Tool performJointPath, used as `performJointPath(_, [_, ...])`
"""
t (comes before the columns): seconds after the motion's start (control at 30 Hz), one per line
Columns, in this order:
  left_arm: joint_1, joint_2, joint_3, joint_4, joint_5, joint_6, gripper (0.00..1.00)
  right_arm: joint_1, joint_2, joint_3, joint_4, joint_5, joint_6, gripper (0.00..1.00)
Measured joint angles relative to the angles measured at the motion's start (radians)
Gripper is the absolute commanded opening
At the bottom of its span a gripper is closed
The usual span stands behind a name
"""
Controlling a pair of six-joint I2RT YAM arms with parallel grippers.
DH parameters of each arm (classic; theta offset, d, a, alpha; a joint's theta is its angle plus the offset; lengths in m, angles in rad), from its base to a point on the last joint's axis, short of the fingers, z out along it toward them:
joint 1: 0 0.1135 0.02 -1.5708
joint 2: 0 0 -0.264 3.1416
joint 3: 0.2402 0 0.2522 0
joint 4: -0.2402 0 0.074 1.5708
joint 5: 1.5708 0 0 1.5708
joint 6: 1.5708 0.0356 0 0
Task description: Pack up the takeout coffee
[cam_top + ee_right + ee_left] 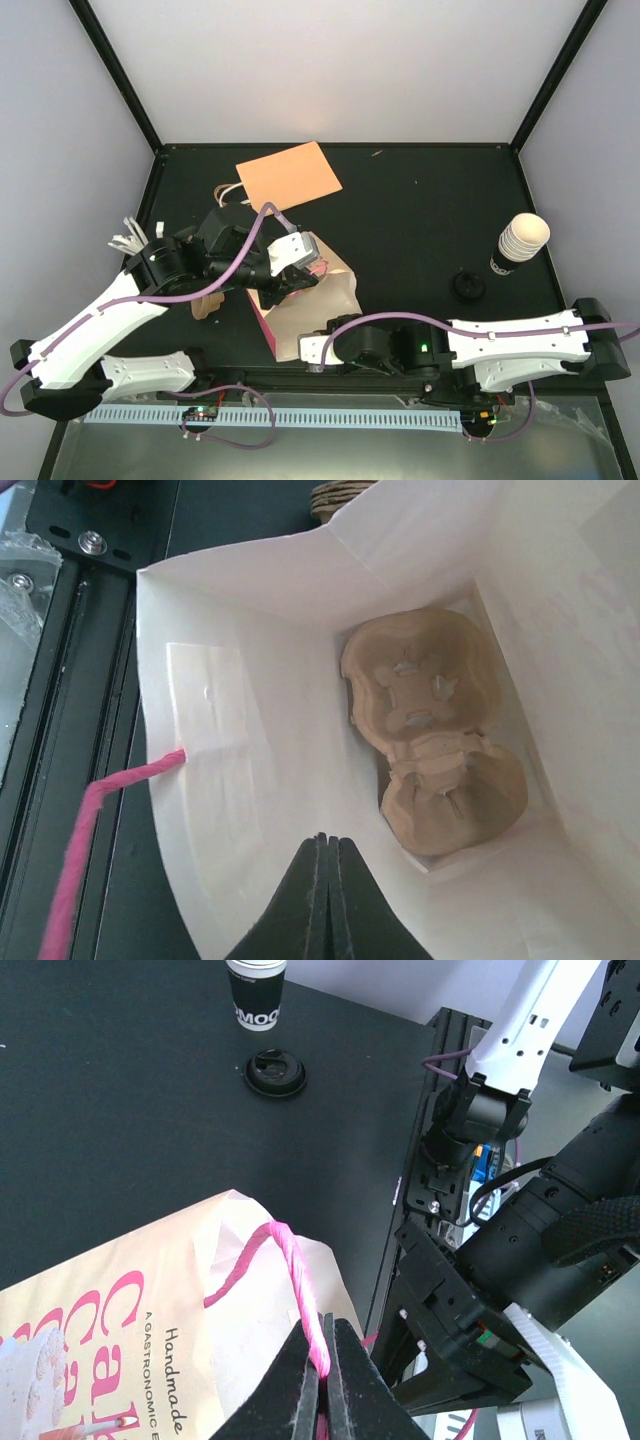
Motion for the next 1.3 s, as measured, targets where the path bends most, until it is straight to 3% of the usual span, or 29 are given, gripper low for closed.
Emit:
performJointPath(0.63, [0.0,-0.026,0.0,0.006,0.039,-0.001,0.02,-0.013,0.101,0.049,-0.003,0.019,-0.032,0.01])
performJointPath(0.97, [0.0,-0.025,-0.002,0.008,0.053,0.0,0.01,-0.069,-0.066,0.059,0.0,-0.071,-0.035,0.01])
performJointPath(1.3, [0.0,-0.018,-0.002,0.015,0.058,-0.001,0.02,-0.136,-0.037,0.087,-0.059,-0.148,-0.072,0.01])
